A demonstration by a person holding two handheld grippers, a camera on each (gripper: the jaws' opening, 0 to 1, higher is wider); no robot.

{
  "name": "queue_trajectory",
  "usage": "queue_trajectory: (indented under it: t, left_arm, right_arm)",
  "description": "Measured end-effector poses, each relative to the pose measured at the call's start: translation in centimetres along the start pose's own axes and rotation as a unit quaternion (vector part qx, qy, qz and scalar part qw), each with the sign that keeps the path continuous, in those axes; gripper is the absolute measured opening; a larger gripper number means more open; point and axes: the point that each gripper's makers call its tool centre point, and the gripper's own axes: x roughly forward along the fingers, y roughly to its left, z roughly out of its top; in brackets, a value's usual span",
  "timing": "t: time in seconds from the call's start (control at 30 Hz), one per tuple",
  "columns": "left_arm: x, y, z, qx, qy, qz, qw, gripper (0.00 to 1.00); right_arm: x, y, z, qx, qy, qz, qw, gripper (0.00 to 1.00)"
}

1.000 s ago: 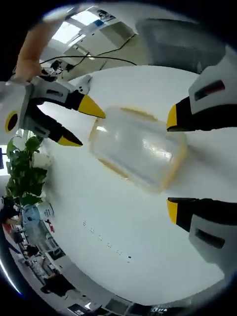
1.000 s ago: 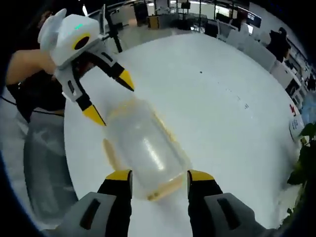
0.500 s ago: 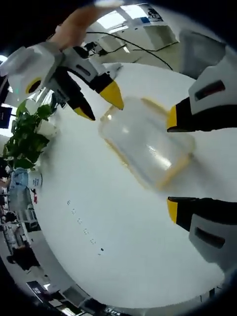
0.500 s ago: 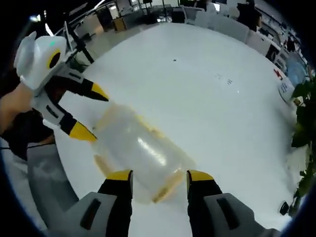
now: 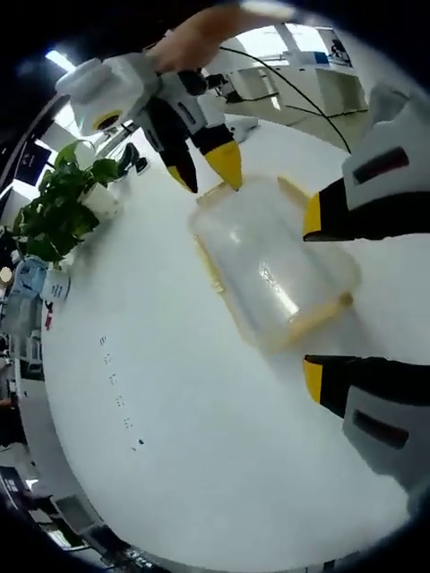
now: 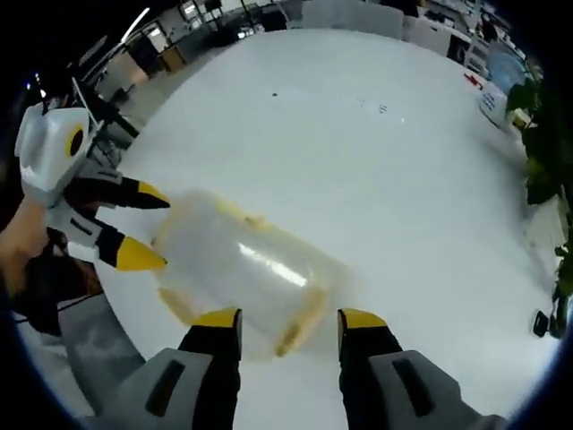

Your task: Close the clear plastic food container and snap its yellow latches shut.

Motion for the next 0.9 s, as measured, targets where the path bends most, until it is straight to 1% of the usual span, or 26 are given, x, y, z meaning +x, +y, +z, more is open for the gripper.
queue_trajectory:
  t: [0.07, 0.17, 0.23, 0.3, 0.5, 0.63, 0.8, 0.87, 0.9]
  left_arm:
    - [0.2, -0.1, 0.0, -0.016, -0.002, -0.007, 0.9998, 0.51]
    - [0.5, -0.2, -0.2, -0.025, -0.001, -0.013, 0.9996, 0.49]
    - [0.6, -0.4, -0.4, -0.026, 0.002, -0.016, 0.9995, 0.46]
    - [0.8, -0.7, -0.5, -0.028, 0.004, -0.024, 0.9993, 0.45]
    - [1.0, -0.7, -0.5, -0.027, 0.004, -0.023, 0.9994, 0.45]
    - [1.0, -0.8, -0.6, -0.028, 0.005, -0.025, 0.9993, 0.44]
    - [1.0, -0.8, -0.6, -0.026, 0.006, -0.025, 0.9993, 0.42]
    - [1.3, -0.7, -0.7, -0.025, 0.004, -0.027, 0.9993, 0.39]
    - [1.3, -0.7, -0.7, -0.046, 0.003, -0.033, 0.9984, 0.39]
  right_arm:
    - [0.1, 0.0, -0.1, 0.003, 0.0, 0.001, 1.0, 0.42]
    - [0.4, 0.1, -0.2, 0.009, 0.001, 0.005, 0.9999, 0.42]
    - [0.4, 0.1, -0.3, 0.015, 0.0, 0.006, 0.9999, 0.41]
    - [0.5, 0.2, -0.5, 0.018, 0.002, 0.009, 0.9998, 0.41]
    - [0.6, 0.5, -0.5, 0.026, 0.0, 0.019, 0.9995, 0.36]
    - [0.7, 0.6, -0.4, 0.026, 0.002, 0.02, 0.9995, 0.36]
    - [0.8, 0.6, -0.3, 0.032, 0.001, 0.017, 0.9993, 0.36]
    - [0.9, 0.6, -0.4, 0.038, -0.003, 0.017, 0.9991, 0.34]
    - [0.9, 0.7, -0.4, 0.047, -0.005, 0.018, 0.9987, 0.33]
